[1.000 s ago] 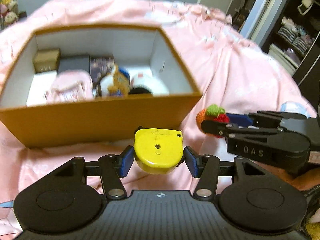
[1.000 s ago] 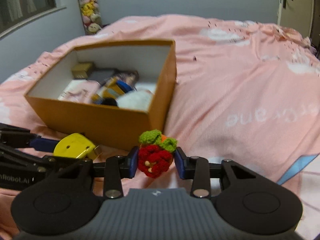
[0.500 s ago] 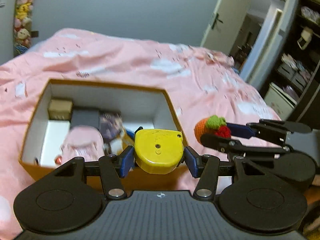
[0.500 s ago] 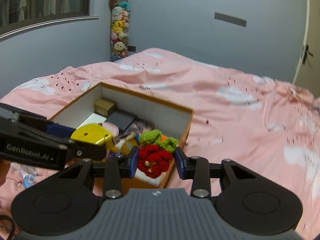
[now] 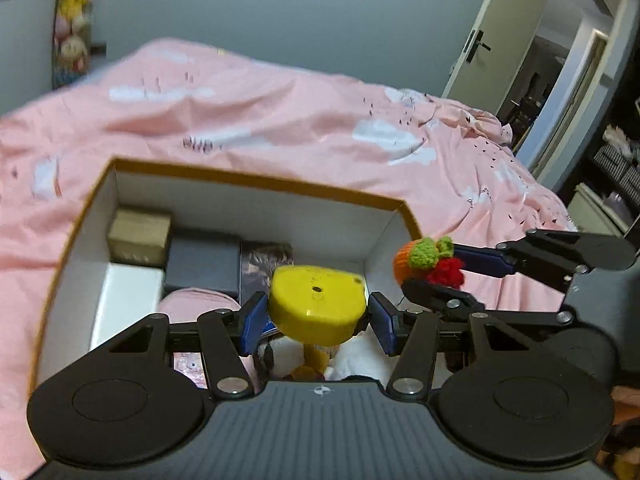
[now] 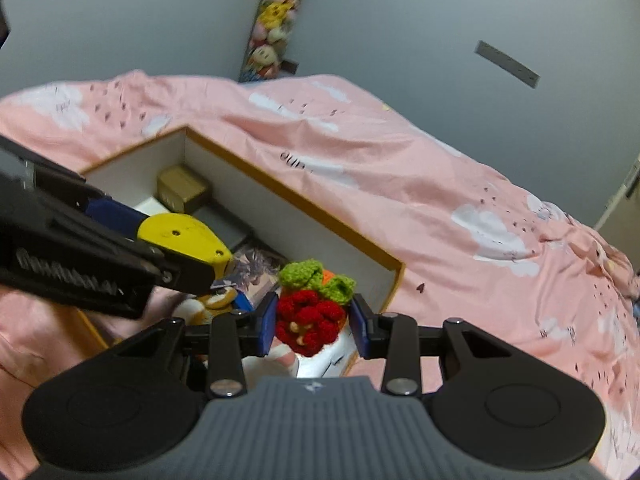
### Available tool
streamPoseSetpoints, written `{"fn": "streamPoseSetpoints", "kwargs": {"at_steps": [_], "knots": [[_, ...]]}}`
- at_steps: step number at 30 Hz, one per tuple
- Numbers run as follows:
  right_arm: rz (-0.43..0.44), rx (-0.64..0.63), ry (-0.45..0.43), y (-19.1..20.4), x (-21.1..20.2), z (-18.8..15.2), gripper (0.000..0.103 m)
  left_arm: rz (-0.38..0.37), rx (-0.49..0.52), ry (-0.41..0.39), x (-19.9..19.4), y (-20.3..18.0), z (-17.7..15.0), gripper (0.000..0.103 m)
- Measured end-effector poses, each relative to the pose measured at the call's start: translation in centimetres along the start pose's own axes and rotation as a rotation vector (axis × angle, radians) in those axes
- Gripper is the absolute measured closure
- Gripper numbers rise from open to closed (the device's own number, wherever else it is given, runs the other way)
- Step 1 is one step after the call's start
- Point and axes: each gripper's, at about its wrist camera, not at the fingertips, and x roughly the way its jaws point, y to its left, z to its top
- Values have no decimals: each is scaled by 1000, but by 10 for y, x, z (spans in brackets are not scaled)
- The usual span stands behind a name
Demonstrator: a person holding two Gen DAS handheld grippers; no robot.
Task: Organize objects
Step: 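Lower the tape measure and crocheted toy into the box and open both grippers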
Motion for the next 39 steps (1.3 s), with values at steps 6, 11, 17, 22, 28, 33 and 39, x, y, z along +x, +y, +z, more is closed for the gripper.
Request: {"fn": "streamPoseSetpoints", "kwargs": {"at_steps": [6,11,17,22,28,33,39], "knots": [[36,-25,51,-9,40,6,63,-76,-30,39,14,28,20,41],[59,-83,87,-9,67,10,63,-95,-25,79,32,36,35,41],[45,-222,139,-1,93,7,63,-112,-5,117,56,28,42,41],[51,-260,170,-4,102,2,64,-95,3,165,78,22,41,41],[46,-291,145,-4,94,-1,56,-82,21,200,94,18,44,41],[-20,-279,81,-6,70,-1,51,-62,55,240,108,8,45,41],[-70,-236,12,-14,37,-6,47,-24,127,271,120,-9,43,41]]}}
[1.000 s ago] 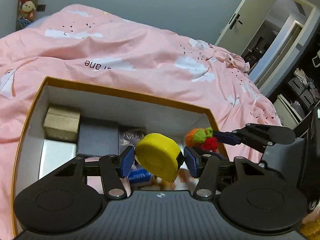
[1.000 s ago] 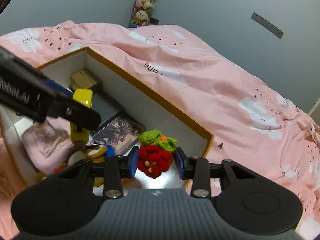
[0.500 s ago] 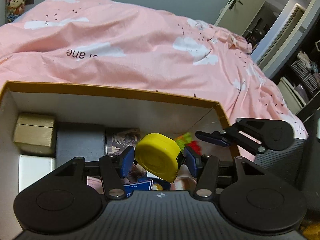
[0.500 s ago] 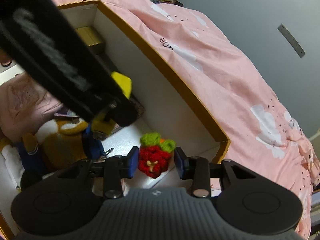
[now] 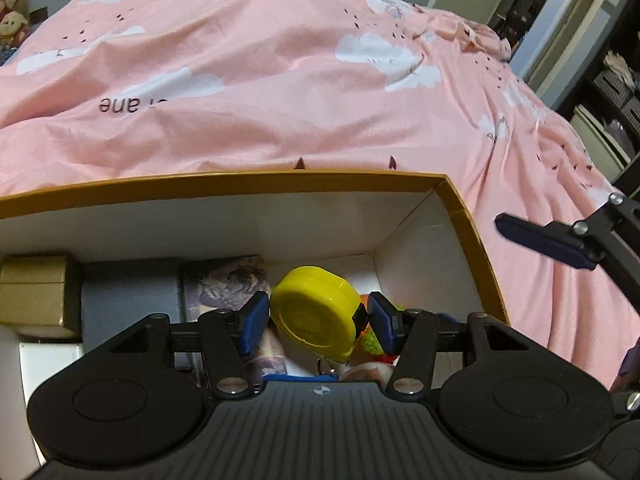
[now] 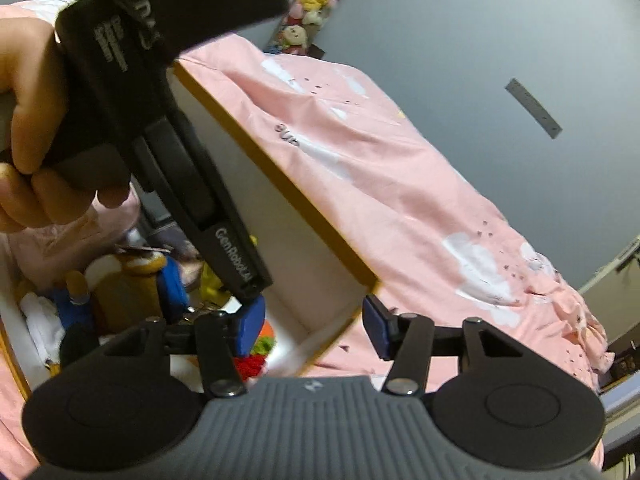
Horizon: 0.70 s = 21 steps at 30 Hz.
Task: Organize objects
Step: 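Lower the tape measure and crocheted toy into the box and open both grippers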
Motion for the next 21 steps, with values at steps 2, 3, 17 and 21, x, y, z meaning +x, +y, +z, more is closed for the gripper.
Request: {"fn": "streamPoseSetpoints", "kwargs": {"at_steps": [2,3,17,21], "knots": [[-8,25,8,-4,0,-4,47,30,15,5,2,-6,2,41],[-1,47,16,-7,2,-5,47,41,20,7,3,-8,3,41],[8,124,13,-16,5,-11,48,47,49,20,-1,-14,7,33],[14,141,7,-13,-4,-12,48,46,48,6,-12,-13,7,33]]}}
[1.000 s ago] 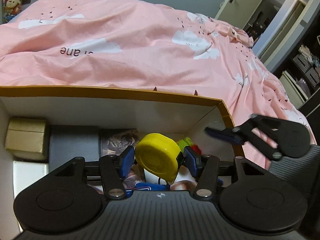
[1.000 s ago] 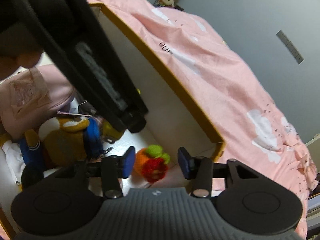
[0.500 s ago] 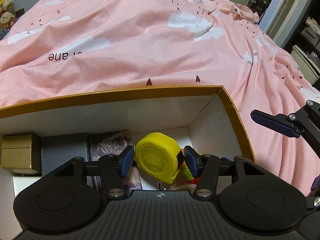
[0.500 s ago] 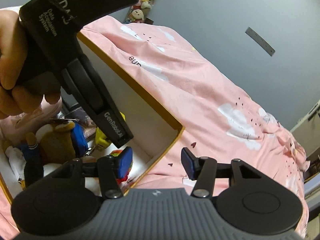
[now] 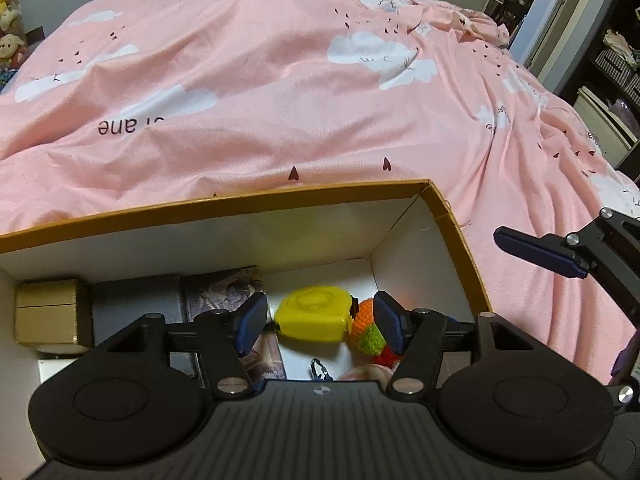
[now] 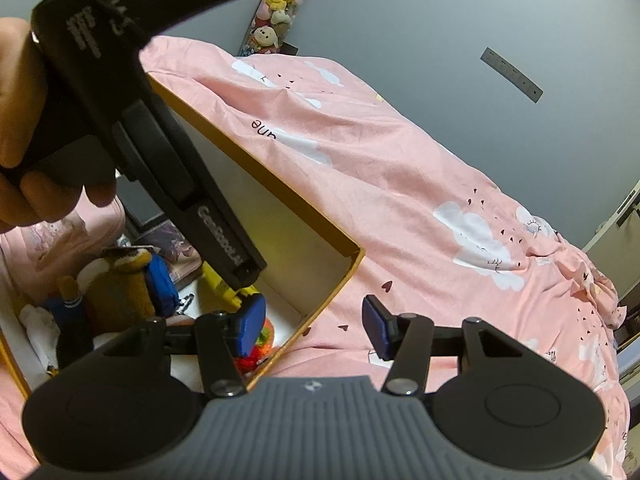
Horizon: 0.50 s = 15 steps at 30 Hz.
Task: Organize objects
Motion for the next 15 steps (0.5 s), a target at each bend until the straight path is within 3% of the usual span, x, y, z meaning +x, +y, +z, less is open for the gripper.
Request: {"fn": "streamPoseSetpoints", "kwargs": {"at_steps": [9,15], "knots": [[52,156,9,-9,-20,6,48,74,64,-124,-56,-7,-7,37],[157,414,-7,-24,-55,12,46,120,108,-256,-114,-21,-21,37]]}}
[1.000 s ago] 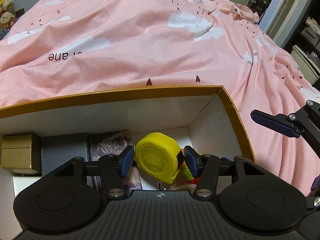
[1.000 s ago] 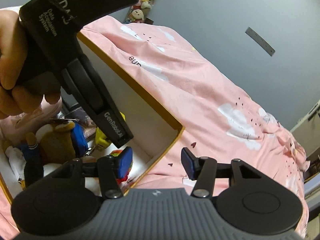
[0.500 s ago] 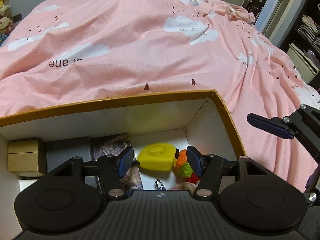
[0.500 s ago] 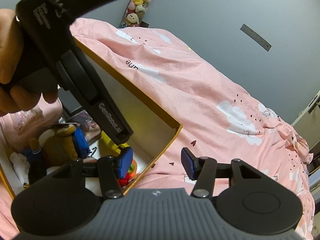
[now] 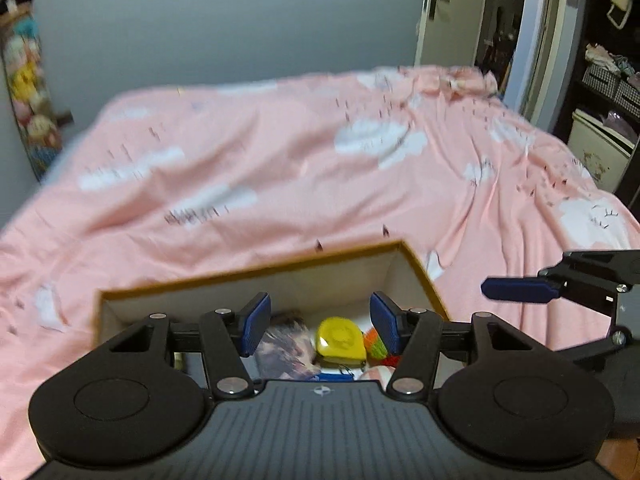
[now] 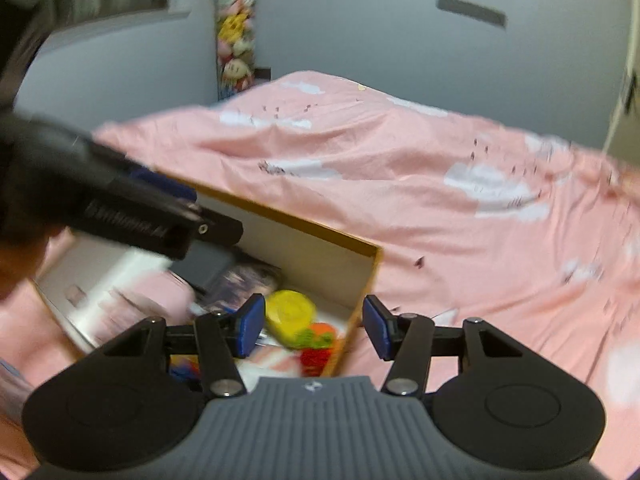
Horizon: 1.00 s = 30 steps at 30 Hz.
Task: Organize objects
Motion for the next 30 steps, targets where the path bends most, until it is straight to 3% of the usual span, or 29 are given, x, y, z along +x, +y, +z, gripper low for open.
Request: {"fn": "streamPoseSetpoints", "kwargs": {"at_steps": [2,5,9,12,15,21,26,30], "knots": [[34,74,-21,1,-14,4,44,37,11,-54,-24,-2,1,36],[60,136,-68,9,-38,11,34,82,2,-150,-60,-3,1,26],[57,136,-143,31,-73,19,23,146,-35,-244,-100,0,-3,14],[41,118,-204,51,-100,19,11,255,-77,-317,-125,-1,-14,12],[11,107,-260,70,-119,15,4,363,-56,-356,-142,-8,-27,11],[-93,91,-316,99,-140,-8,1,398,-117,-301,-147,-9,-56,11],[-102,127,-291,108,-137,-29,1,358,-192,-213,-132,-8,-75,11],[-146,114,-270,116,-131,-44,1,374,-195,-168,-136,-11,-102,11]]}}
